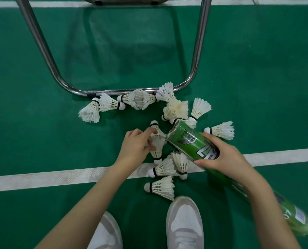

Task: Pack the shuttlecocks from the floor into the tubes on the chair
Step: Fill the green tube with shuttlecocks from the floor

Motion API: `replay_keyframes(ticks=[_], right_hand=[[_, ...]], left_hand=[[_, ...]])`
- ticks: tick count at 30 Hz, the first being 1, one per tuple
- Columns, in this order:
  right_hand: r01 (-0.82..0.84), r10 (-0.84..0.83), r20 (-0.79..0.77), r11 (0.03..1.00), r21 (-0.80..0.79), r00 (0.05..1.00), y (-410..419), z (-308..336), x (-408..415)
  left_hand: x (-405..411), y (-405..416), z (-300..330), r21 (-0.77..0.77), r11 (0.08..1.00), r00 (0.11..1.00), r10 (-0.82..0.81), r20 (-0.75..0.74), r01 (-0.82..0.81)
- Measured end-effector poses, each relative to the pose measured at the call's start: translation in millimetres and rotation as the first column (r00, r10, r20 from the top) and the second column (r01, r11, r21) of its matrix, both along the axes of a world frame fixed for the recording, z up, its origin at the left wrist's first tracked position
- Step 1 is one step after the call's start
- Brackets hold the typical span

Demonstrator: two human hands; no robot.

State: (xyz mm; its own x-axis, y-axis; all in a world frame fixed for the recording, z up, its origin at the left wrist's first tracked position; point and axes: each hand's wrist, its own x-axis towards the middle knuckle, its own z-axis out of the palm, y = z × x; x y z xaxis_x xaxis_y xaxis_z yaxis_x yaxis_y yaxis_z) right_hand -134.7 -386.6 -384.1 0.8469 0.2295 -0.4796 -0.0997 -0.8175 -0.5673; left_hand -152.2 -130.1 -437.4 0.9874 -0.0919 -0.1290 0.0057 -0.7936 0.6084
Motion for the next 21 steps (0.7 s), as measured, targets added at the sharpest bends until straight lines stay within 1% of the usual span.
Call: replay_keyframes(ticks=[2, 4, 5, 7, 9, 14, 17, 18, 21], right_hand=[[-0.003, 0.003, -0.006, 1.0, -0.029, 1.0, 0, 2, -1], [-0.008, 0.008, -0.003, 0.999, -0.037, 1.0, 0, 2, -3], [-0.012, 0.012, -0.001, 0.999, -0.043, 1.0, 0, 3, -4], [-0.015, 0.015, 0.003, 0.997, -0.069, 1.0, 0, 3, -6], [-0.01, 0.011, 0.009, 0.996, -0.088, 1.0, -1, 4, -8], [-0.013, 0.015, 0.037, 0.998, -0.061, 0.999, -2, 5, -9], [-0.03, 0.031, 0.047, 0.999, -0.027, 0.998, -1, 4, -10], [-0.035, 0.035, 0.045, 0.999, -0.019, 0.998, 1, 4, -11], [-0.048, 0.048, 0.036, 0.999, -0.006, 0.998, 6, 4, -11]], left_hand=[[-4, 0, 0, -0.061, 0.996, 0.998, 0.057, -0.022, -0.058], [-7, 0, 1, -0.167, 0.972, 0.985, 0.153, -0.082, -0.165], [-8, -1, 3, -0.233, 0.944, 0.971, 0.21, -0.115, -0.232], [-8, -2, 10, -0.361, 0.857, 0.929, 0.32, -0.183, -0.367], [-7, -3, 17, -0.44, 0.776, 0.892, 0.393, -0.222, -0.451], [-3, 2, 27, -0.52, 0.668, 0.84, 0.495, -0.224, -0.532], [-3, 3, 32, -0.598, 0.561, 0.803, 0.529, -0.273, -0.573], [-4, 2, 33, -0.614, 0.543, 0.803, 0.522, -0.288, -0.573], [-7, -5, 36, -0.638, 0.543, 0.828, 0.464, -0.314, -0.546]])
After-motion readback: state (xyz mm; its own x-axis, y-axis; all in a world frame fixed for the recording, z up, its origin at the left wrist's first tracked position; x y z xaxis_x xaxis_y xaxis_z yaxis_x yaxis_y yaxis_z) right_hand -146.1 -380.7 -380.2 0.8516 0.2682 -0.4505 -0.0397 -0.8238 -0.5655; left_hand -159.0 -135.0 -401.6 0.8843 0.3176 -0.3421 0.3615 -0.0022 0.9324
